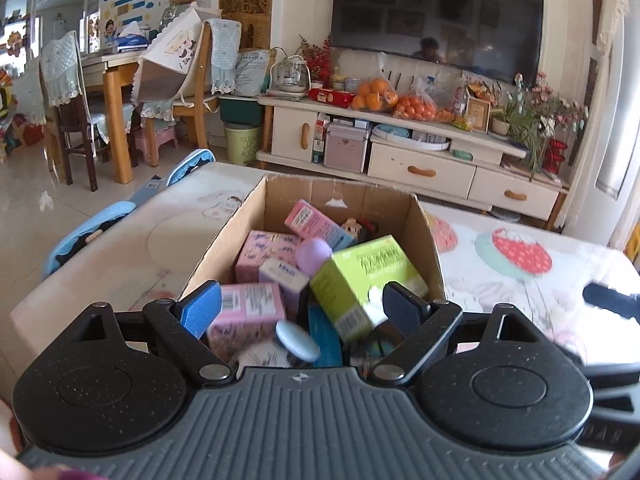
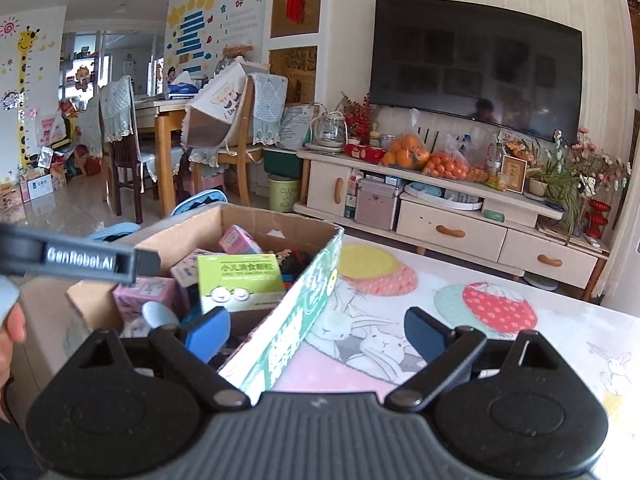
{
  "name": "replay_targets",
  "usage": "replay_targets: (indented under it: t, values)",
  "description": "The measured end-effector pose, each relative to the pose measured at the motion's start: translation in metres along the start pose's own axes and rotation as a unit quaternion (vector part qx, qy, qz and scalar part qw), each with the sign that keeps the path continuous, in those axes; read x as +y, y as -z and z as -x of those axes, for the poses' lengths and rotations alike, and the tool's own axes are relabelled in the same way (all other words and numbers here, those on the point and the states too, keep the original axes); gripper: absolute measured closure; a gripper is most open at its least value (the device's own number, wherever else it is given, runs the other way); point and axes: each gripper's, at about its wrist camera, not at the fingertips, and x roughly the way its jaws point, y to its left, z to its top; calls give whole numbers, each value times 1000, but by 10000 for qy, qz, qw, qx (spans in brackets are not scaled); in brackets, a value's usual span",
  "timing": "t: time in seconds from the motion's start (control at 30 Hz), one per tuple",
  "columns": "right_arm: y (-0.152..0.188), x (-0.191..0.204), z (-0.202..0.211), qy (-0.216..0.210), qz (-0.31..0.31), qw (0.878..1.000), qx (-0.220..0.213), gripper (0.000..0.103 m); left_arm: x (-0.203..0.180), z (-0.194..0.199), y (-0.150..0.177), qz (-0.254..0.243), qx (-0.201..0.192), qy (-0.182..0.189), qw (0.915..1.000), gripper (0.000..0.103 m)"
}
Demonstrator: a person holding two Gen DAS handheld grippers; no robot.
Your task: Organize rigid objects
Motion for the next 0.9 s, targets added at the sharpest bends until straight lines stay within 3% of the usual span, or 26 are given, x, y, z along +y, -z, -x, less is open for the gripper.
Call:
replay_targets:
  t: [0.5, 0.9]
  values:
    - [-4, 23, 49, -215, 75, 9997, -72, 9, 4, 50, 16, -197, -171, -138, 9996, 0]
    - [-8, 44, 71, -215, 206, 9992, -260, 9, 9, 66, 27, -58, -320, -221, 9992, 0]
